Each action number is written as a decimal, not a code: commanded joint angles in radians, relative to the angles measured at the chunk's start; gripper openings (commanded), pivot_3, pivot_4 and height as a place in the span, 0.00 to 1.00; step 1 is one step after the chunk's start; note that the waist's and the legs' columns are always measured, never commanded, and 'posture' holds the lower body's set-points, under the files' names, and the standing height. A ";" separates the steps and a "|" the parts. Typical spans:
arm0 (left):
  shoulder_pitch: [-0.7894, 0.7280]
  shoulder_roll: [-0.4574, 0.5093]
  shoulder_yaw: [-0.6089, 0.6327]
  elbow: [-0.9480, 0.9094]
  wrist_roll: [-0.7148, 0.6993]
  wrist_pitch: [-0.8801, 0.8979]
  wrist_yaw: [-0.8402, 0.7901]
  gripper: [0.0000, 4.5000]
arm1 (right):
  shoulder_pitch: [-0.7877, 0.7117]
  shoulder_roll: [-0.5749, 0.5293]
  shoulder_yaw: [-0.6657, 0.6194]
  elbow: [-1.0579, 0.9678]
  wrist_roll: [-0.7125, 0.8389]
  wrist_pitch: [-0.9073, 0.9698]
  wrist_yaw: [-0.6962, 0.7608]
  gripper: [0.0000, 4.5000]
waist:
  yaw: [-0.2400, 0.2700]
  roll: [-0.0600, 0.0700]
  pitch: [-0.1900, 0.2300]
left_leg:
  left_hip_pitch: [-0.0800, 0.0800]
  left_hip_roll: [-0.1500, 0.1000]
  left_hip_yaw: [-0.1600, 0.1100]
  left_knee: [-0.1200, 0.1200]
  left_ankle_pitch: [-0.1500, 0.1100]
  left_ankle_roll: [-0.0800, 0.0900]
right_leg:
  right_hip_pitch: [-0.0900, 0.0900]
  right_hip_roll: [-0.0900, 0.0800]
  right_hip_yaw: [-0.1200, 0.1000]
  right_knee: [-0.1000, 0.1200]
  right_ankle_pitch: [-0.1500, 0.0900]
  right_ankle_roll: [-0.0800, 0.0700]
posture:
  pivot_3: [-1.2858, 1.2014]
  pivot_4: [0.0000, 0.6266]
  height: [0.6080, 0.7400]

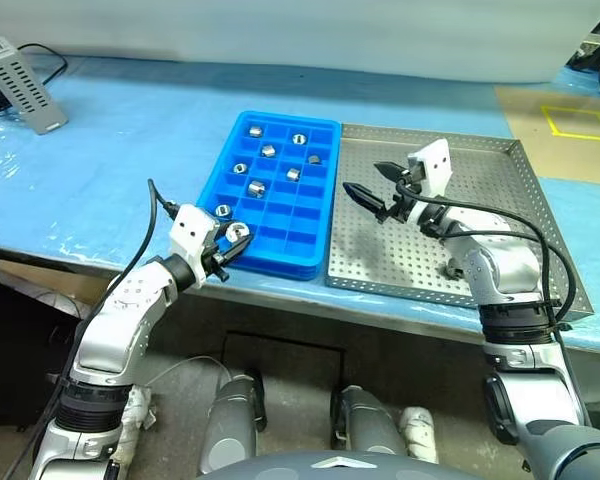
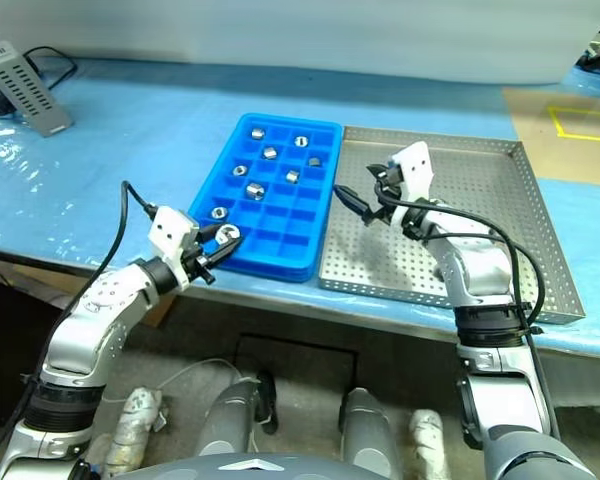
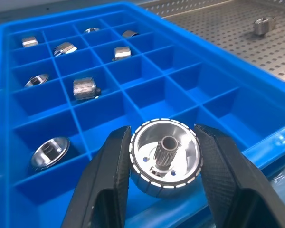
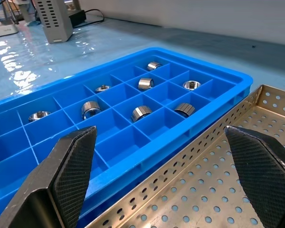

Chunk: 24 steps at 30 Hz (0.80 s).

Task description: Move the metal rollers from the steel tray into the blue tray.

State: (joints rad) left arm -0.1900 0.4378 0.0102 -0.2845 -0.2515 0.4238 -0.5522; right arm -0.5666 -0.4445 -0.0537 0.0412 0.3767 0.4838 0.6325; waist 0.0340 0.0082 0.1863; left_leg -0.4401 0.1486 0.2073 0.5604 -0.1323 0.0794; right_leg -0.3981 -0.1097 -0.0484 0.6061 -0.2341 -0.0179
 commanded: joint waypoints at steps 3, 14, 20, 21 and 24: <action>-0.008 0.024 0.019 0.004 0.055 0.001 0.056 0.39 | 0.007 -0.019 -0.032 -0.058 0.005 -0.013 -0.003 1.00 | 0.000 0.000 0.000 | 0.004 0.001 0.000 0.000 0.001 -0.002 | 0.003 0.001 0.000 0.000 0.001 -0.002 | 0.45 0.24 1.00; -0.154 -0.061 0.020 0.117 0.025 -0.046 0.080 0.90 | 0.034 -0.042 -0.093 -0.089 -0.004 -0.024 -0.062 1.00 | 0.005 0.000 0.000 | 0.003 0.002 0.000 0.000 0.002 -0.003 | 0.003 0.002 0.001 0.000 0.002 -0.003 | 0.42 0.24 1.00; -0.290 -0.103 -0.028 0.199 -0.008 -0.163 -0.054 0.90 | 0.082 -0.048 -0.148 -0.153 -0.037 0.018 -0.190 1.00 | -0.004 0.000 0.000 | 0.002 0.002 0.001 0.001 0.001 -0.002 | 0.002 0.002 0.001 0.000 0.002 -0.003 | 0.41 0.24 1.00; -0.314 -0.114 -0.028 0.220 -0.019 -0.170 -0.069 0.90 | 0.087 -0.053 -0.152 -0.159 -0.043 0.040 -0.209 1.00 | -0.009 0.000 0.000 | 0.002 0.002 0.001 0.001 0.001 -0.002 | 0.003 0.002 0.001 0.000 0.002 -0.003 | 0.40 0.24 1.00; -0.359 -0.128 -0.040 0.283 -0.021 -0.202 -0.113 0.90 | 0.109 -0.083 -0.149 -0.179 -0.074 0.089 -0.242 1.00 | -0.020 0.000 0.000 | 0.003 0.002 0.001 0.002 0.001 -0.002 | 0.003 0.002 0.001 0.000 0.002 -0.003 | 0.39 0.24 1.00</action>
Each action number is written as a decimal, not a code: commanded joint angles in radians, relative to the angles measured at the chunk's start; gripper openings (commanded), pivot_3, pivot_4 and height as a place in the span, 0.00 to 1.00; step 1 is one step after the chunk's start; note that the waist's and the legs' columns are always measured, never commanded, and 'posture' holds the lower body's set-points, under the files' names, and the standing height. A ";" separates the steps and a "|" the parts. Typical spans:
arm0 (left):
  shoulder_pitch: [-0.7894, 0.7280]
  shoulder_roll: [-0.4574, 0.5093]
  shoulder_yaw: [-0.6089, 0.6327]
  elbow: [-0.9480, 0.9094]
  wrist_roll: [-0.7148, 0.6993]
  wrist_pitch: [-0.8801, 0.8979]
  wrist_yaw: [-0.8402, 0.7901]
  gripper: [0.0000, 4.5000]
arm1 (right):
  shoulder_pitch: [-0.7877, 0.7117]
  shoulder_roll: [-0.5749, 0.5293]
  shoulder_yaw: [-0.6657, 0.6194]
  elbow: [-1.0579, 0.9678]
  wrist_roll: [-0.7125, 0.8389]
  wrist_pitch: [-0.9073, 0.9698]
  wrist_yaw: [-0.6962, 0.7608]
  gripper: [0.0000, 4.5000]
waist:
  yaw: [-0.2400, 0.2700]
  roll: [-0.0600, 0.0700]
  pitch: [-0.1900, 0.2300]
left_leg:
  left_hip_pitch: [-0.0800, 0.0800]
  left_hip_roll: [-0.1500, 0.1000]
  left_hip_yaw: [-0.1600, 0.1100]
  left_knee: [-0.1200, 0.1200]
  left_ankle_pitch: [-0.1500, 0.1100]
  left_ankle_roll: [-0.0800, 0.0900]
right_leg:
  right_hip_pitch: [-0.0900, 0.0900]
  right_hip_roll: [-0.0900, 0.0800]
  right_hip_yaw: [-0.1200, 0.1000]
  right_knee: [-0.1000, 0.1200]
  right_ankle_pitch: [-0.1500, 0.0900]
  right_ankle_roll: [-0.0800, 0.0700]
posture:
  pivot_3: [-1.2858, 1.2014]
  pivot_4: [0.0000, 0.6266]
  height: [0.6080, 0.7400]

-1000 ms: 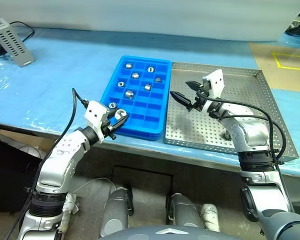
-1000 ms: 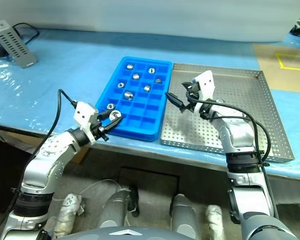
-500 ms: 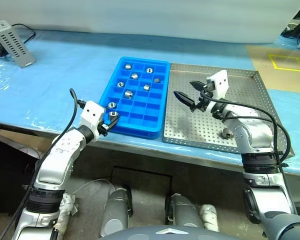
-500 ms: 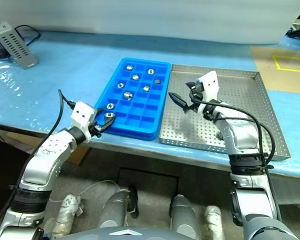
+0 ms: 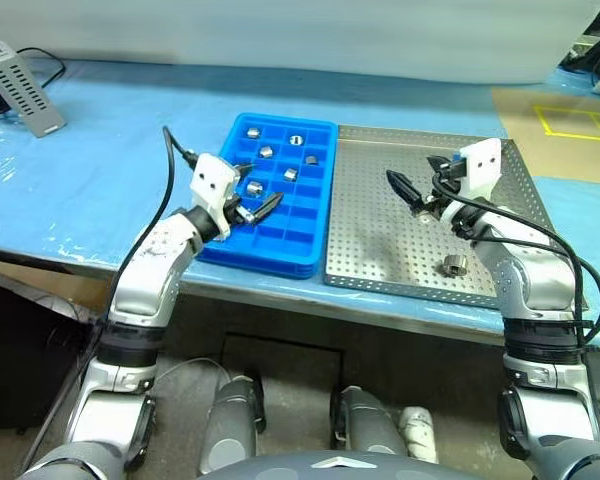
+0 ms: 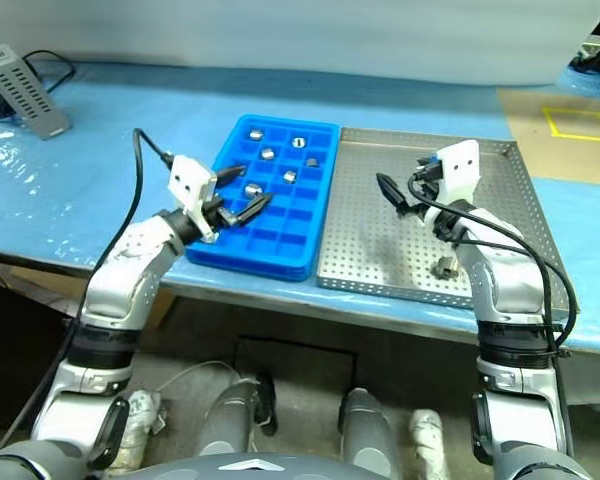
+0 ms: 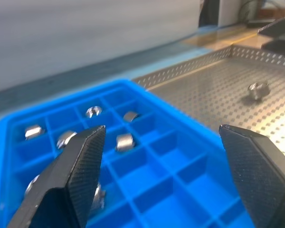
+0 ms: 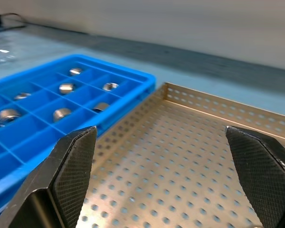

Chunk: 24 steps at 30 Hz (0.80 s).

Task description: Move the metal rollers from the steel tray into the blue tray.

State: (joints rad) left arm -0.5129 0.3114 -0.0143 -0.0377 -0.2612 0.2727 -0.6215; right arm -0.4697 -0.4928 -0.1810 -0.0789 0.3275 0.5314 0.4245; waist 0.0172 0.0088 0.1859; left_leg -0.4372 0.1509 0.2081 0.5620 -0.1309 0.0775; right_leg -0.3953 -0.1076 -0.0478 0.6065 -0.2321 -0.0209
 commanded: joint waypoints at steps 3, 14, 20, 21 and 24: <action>-0.054 -0.001 -0.037 0.076 0.005 -0.089 -0.080 0.90 | 0.030 -0.062 -0.026 -0.079 -0.030 0.114 -0.054 1.00 | -0.011 0.000 0.000 | 0.000 0.000 0.000 0.000 0.000 0.000 | 0.000 0.000 0.000 0.000 0.000 0.000 | 0.38 0.24 1.00; -0.105 -0.018 -0.048 0.170 -0.039 -0.147 -0.231 0.90 | 0.243 -0.239 -0.149 -0.225 0.080 0.408 0.044 1.00 | -0.032 0.001 0.000 | 0.000 0.000 0.000 0.002 -0.001 0.002 | 0.002 0.000 0.000 -0.001 0.000 0.000 | 0.35 0.24 1.00; -0.115 -0.025 -0.052 0.201 -0.035 -0.164 -0.248 0.90 | 0.333 -0.315 -0.164 -0.264 0.138 0.532 0.116 1.00 | -0.034 0.001 0.000 | 0.007 0.000 0.000 0.001 -0.001 0.002 | 0.007 0.000 0.000 -0.002 0.000 0.000 | 0.34 0.24 1.00; -0.115 -0.025 -0.054 0.202 -0.034 -0.165 -0.250 0.90 | 0.334 -0.312 -0.155 -0.260 0.141 0.539 0.116 1.00 | -0.034 0.001 0.000 | 0.008 0.000 0.000 0.001 -0.001 0.002 | 0.009 0.000 0.000 -0.003 0.000 0.000 | 0.34 0.24 1.00; -0.112 -0.023 -0.060 0.203 -0.026 -0.171 -0.253 0.90 | 0.323 -0.297 -0.116 -0.244 0.142 0.572 0.107 1.00 | -0.036 0.001 0.000 | 0.009 0.000 0.001 0.001 -0.002 0.002 | 0.009 0.000 0.001 -0.003 0.000 0.000 | 0.35 0.24 1.00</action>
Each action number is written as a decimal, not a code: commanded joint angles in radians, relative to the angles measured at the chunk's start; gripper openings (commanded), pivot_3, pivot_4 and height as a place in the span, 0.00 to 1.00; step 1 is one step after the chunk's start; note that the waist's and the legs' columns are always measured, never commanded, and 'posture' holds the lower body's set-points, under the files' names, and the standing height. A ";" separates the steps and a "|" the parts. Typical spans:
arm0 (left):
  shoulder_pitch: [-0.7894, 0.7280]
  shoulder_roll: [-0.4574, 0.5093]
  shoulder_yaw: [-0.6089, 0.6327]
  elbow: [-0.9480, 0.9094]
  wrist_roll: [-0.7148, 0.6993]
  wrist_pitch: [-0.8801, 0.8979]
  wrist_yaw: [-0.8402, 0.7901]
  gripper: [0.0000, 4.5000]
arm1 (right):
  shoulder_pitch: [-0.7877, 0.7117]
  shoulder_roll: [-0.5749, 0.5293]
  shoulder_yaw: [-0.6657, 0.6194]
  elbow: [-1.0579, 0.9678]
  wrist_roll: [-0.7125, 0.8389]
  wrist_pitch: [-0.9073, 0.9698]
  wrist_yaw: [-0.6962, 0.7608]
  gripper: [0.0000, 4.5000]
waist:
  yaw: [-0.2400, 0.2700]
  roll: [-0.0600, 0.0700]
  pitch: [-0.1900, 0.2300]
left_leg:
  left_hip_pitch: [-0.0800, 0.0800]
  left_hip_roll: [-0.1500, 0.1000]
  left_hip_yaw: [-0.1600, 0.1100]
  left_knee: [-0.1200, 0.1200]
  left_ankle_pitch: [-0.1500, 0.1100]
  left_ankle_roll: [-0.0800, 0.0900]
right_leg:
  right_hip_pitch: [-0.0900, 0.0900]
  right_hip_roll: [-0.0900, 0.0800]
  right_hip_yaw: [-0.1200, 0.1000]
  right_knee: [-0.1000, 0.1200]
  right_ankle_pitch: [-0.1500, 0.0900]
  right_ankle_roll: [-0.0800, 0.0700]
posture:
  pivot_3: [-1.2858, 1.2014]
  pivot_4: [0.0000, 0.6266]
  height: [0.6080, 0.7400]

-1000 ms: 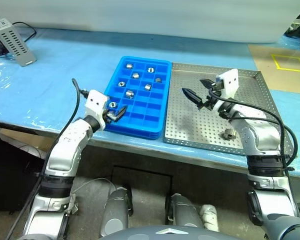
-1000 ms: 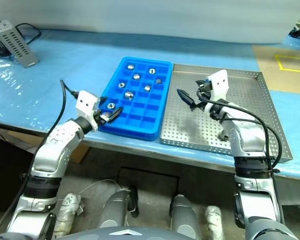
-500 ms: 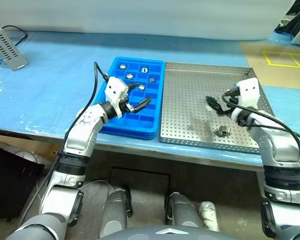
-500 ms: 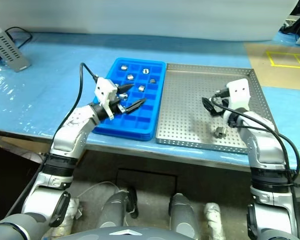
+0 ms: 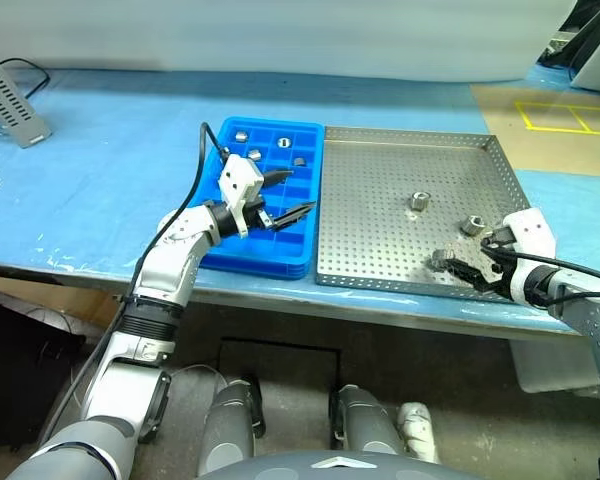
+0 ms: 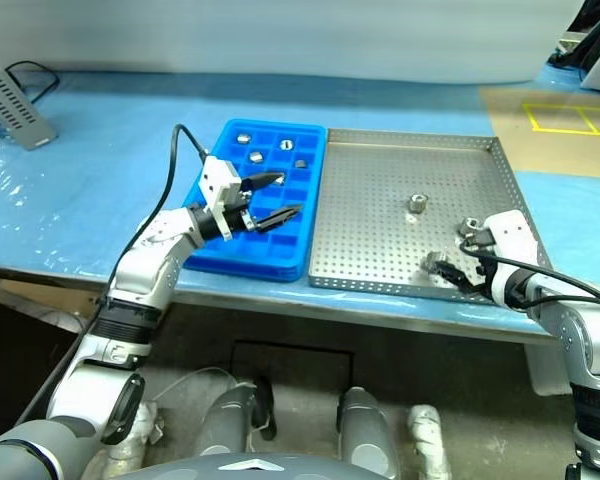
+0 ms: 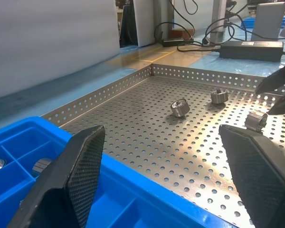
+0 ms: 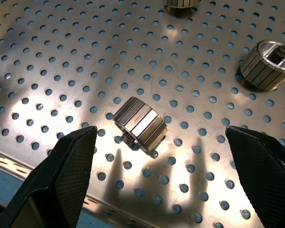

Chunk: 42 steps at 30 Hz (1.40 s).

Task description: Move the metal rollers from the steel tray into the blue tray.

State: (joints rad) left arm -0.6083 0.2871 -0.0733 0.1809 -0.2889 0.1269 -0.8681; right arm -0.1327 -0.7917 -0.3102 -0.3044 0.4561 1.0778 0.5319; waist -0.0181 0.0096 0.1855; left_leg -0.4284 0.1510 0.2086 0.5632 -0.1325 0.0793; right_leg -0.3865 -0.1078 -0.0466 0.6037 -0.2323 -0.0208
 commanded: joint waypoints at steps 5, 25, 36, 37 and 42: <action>-0.006 0.006 0.001 -0.024 0.007 -0.024 -0.001 0.90 | -0.096 0.060 0.078 0.052 -0.005 -0.008 -0.019 1.00 | -0.001 0.000 0.000 | 0.001 0.000 0.000 0.000 0.000 0.000 | 0.000 0.000 0.000 0.001 0.000 0.000 | 0.35 0.24 1.00; 0.105 0.075 0.052 -0.152 0.027 -0.010 0.116 0.90 | -0.341 0.116 0.295 0.181 -0.050 -0.196 0.142 0.36 | 0.015 0.001 0.000 | -0.001 0.000 0.000 0.000 0.000 -0.001 | -0.002 0.000 0.000 0.002 0.000 0.000 | 0.43 0.24 1.00; 0.148 0.100 0.209 -0.113 0.019 -0.004 0.294 0.90 | -0.608 0.426 0.367 0.334 -0.109 -0.373 0.045 0.36 | 0.034 0.000 0.000 | -0.004 0.001 0.000 -0.001 0.001 -0.002 | -0.006 0.000 -0.001 0.004 0.000 -0.001 | 0.49 0.24 1.00; 0.160 0.107 0.212 -0.114 0.039 -0.010 0.314 0.90 | -0.627 0.452 0.373 0.362 -0.120 -0.399 0.039 0.36 | 0.037 0.000 0.000 | -0.005 0.001 0.000 -0.001 0.001 -0.002 | -0.006 0.000 -0.001 0.004 0.000 -0.001 | 0.49 0.24 1.00; 0.186 0.106 0.236 -0.151 0.048 0.000 0.386 0.90 | -0.713 0.536 0.401 0.553 -0.184 -0.508 0.029 0.36 | 0.066 -0.001 0.000 | -0.013 0.001 0.000 -0.001 0.001 -0.002 | -0.013 0.000 -0.002 0.004 0.000 -0.001 | 0.51 0.24 1.00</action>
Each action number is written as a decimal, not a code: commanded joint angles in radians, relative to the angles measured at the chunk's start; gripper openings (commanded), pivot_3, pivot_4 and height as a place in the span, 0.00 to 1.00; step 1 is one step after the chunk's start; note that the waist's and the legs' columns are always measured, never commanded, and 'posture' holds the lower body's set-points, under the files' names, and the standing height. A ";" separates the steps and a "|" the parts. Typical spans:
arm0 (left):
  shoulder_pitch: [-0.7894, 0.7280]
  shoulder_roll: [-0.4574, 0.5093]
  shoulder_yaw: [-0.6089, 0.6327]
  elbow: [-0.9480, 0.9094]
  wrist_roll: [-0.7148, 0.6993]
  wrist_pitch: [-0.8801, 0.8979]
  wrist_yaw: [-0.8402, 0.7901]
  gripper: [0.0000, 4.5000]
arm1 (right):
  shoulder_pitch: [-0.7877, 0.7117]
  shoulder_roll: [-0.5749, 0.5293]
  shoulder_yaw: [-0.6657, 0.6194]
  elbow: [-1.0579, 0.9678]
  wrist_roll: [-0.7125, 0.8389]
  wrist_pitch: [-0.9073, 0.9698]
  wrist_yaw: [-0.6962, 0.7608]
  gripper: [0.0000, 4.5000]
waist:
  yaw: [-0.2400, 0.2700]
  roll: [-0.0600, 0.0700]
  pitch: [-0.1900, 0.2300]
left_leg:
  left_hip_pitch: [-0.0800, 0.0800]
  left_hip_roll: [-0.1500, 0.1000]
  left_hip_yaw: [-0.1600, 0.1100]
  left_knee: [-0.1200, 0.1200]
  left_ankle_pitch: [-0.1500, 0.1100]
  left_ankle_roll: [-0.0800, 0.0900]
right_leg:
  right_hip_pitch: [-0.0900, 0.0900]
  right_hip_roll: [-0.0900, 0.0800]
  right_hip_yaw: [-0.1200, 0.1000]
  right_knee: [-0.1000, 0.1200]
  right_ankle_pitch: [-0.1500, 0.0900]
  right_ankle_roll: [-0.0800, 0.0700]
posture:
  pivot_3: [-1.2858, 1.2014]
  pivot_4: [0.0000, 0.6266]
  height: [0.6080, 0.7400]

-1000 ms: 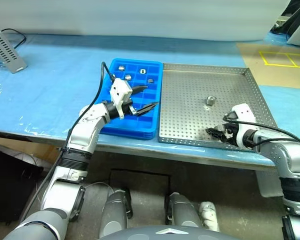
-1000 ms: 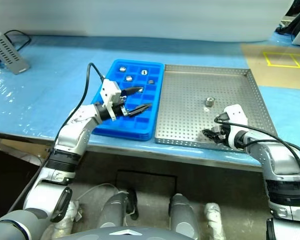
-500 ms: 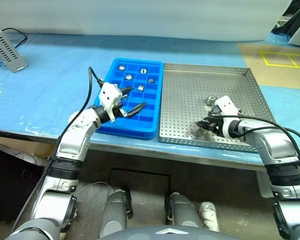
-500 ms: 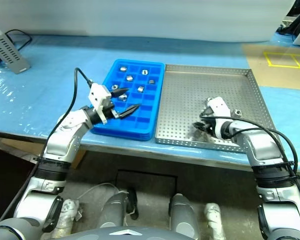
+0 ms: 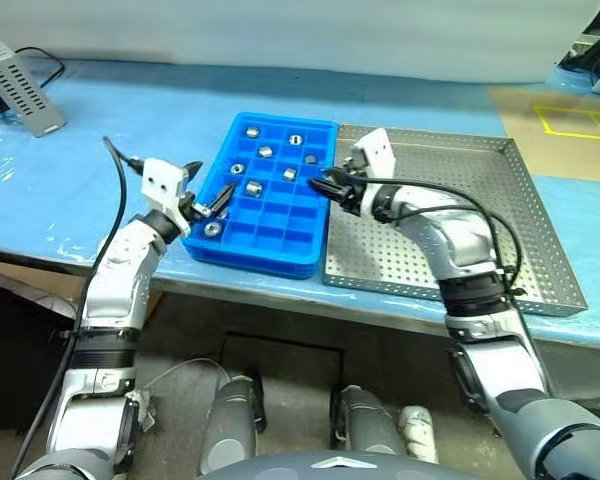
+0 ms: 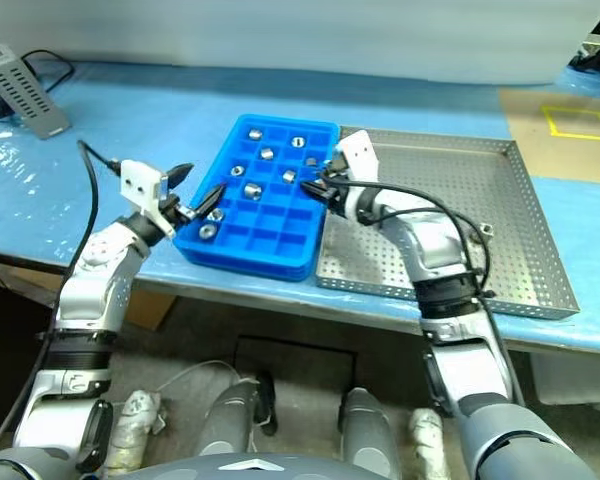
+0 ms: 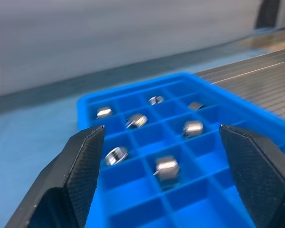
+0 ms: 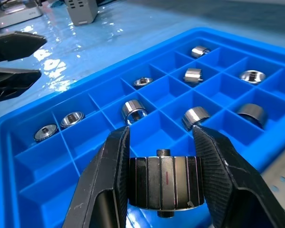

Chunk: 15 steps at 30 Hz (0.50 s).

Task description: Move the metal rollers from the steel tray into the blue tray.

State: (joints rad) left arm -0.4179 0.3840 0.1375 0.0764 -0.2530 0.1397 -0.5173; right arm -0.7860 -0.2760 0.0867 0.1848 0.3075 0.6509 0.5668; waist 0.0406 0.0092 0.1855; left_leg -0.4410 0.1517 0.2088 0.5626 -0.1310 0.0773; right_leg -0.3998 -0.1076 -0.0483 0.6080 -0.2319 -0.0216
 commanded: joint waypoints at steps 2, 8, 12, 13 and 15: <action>0.006 0.008 0.027 -0.070 0.009 -0.006 0.048 0.90 | -0.097 0.042 0.006 0.160 -0.071 -0.140 -0.031 0.36 | 0.017 0.000 0.000 | -0.001 0.000 0.000 0.000 0.000 0.000 | 0.000 0.000 -0.002 0.000 0.000 0.000 | 0.52 0.24 1.00; 0.064 0.017 0.026 -0.164 0.012 0.028 0.075 0.90 | -0.198 0.099 -0.012 0.389 -0.095 -0.212 -0.011 0.36 | 0.032 -0.001 0.000 | -0.001 0.000 -0.001 0.000 0.003 -0.004 | 0.000 0.000 -0.002 0.000 0.000 -0.001 | 0.55 0.24 1.00; 0.088 0.023 0.035 -0.200 0.013 0.048 0.093 0.90 | -0.185 0.125 0.014 0.376 -0.096 -0.204 0.061 0.36 | 0.033 -0.001 0.000 | -0.001 0.001 -0.001 0.000 0.003 -0.004 | -0.001 0.000 -0.003 0.001 0.000 -0.001 | 0.55 0.24 1.00; 0.091 0.025 0.037 -0.205 0.013 0.052 0.095 0.90 | -0.182 0.129 0.017 0.373 -0.098 -0.201 0.072 0.36 | 0.033 -0.001 0.000 | -0.001 0.001 -0.001 -0.001 0.003 -0.004 | -0.001 0.000 -0.003 0.001 0.000 -0.001 | 0.55 0.24 1.00; 0.101 0.026 0.040 -0.214 0.012 0.059 0.102 0.90 | -0.168 0.145 0.027 0.347 -0.094 -0.191 0.099 0.36 | 0.034 -0.001 0.000 | -0.001 0.001 -0.001 -0.001 0.003 -0.004 | -0.001 0.000 -0.003 0.001 0.000 -0.001 | 0.56 0.24 1.00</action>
State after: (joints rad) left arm -0.3218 0.3942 0.1541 -0.0924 -0.2403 0.1994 -0.4262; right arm -0.9475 -0.1412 0.1100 0.5915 0.1997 0.4666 0.6398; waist 0.0749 0.0085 0.1855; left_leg -0.4419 0.1527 0.2075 0.5618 -0.1284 0.0730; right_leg -0.4006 -0.1077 -0.0511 0.6089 -0.2315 -0.0222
